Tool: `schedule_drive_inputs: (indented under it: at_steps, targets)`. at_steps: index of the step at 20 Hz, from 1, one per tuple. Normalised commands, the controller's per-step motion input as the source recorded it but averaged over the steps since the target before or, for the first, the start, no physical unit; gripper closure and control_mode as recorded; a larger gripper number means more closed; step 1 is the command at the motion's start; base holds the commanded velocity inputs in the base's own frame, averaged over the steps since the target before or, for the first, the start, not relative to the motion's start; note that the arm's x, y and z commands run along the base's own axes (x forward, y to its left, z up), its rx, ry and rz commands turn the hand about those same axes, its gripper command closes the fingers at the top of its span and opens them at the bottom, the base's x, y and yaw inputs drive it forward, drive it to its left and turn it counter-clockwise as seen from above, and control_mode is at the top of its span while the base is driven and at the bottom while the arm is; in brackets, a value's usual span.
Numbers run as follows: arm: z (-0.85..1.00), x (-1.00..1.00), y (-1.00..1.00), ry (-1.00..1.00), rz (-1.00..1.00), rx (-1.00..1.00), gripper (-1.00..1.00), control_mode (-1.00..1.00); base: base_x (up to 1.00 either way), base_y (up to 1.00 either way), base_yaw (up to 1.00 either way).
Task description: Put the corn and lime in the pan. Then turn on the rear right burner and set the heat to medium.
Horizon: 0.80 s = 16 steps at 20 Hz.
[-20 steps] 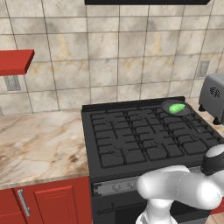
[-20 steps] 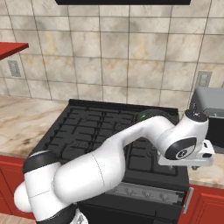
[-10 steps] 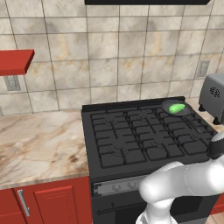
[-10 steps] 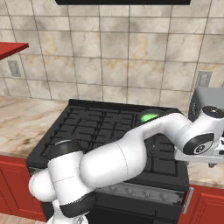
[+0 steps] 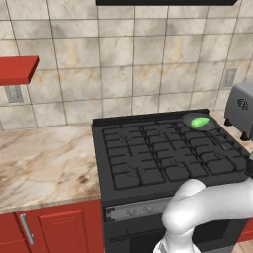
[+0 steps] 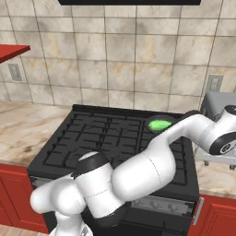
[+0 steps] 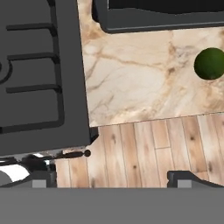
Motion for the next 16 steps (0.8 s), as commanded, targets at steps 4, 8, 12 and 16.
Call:
schedule_drive_inputs:
  at_steps: [4, 8, 12, 16]
  targets:
    - [-0.01, 0.23, -0.32, -0.01, -0.06, 0.01, -1.00, -1.00, 0.00, 0.00, 0.00]
    - [-0.17, 0.09, -0.40, -0.01, -0.05, 0.07, -1.00, -1.00, 0.00, 0.00, 0.00]
    - [-0.61, 0.22, -0.47, 0.00, -0.07, 0.14, -1.00, -1.00, 0.00, 0.00, 0.00]
    - [-0.31, 0.19, -0.36, -0.04, -0.06, 0.07, -1.00, -1.00, 0.00, 0.00, 0.00]
